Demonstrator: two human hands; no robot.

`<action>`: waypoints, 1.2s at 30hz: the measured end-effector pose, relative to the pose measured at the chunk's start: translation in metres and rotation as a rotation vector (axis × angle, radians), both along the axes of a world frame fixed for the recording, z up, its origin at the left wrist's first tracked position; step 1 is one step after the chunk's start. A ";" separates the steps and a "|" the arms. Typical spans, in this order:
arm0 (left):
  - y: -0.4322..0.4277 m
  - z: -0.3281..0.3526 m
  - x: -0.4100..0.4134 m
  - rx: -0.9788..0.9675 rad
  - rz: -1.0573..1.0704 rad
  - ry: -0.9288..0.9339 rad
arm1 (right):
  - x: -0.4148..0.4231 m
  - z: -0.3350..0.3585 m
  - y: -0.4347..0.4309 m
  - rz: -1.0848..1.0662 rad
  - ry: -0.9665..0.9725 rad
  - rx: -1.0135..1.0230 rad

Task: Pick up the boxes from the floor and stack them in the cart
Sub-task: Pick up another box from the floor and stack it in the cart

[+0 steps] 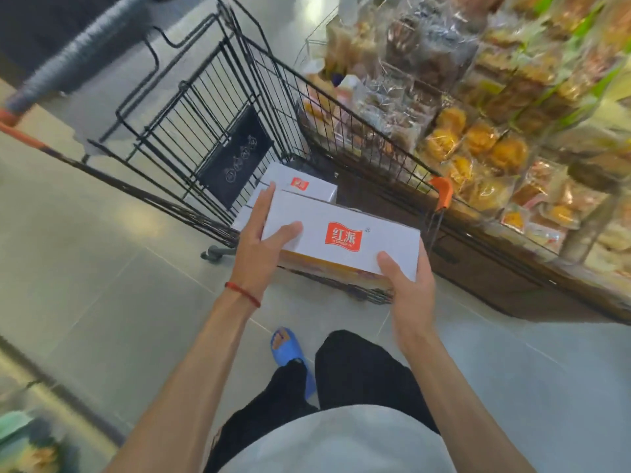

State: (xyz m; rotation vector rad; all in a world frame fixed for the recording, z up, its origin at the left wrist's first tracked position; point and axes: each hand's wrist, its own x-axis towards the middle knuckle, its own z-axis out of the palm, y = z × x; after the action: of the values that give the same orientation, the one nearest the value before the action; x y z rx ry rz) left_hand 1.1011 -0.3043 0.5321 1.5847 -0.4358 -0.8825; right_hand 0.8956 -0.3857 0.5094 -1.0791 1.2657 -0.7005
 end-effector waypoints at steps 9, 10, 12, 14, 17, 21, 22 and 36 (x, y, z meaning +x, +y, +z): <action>-0.095 -0.023 0.109 0.131 -0.131 0.038 | 0.101 -0.025 -0.075 -0.060 0.049 -0.001; -0.107 -0.028 0.120 0.155 -0.132 0.033 | 0.112 -0.030 -0.088 -0.054 0.051 0.002; -0.131 -0.040 0.143 0.193 -0.116 0.036 | 0.135 -0.040 -0.114 -0.026 0.050 0.009; -0.159 -0.050 0.161 0.210 -0.130 0.045 | 0.151 -0.049 -0.135 -0.015 0.061 0.011; -0.196 -0.070 0.189 0.221 -0.150 0.034 | 0.174 -0.062 -0.162 0.005 0.086 -0.004; -0.234 -0.106 0.218 0.234 -0.177 0.001 | 0.203 -0.084 -0.194 -0.009 0.119 -0.032; -0.240 -0.115 0.224 0.238 -0.185 -0.007 | 0.210 -0.090 -0.200 -0.006 0.123 -0.036; -0.269 -0.238 0.271 0.285 -0.304 -0.089 | 0.256 -0.191 -0.225 -0.060 0.279 -0.023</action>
State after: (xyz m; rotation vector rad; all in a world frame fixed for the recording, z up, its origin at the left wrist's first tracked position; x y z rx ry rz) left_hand 1.3717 -0.5737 0.2938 1.8538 -0.6484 -1.1472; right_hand 1.1518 -0.6103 0.3182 -1.1910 1.5363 -0.6255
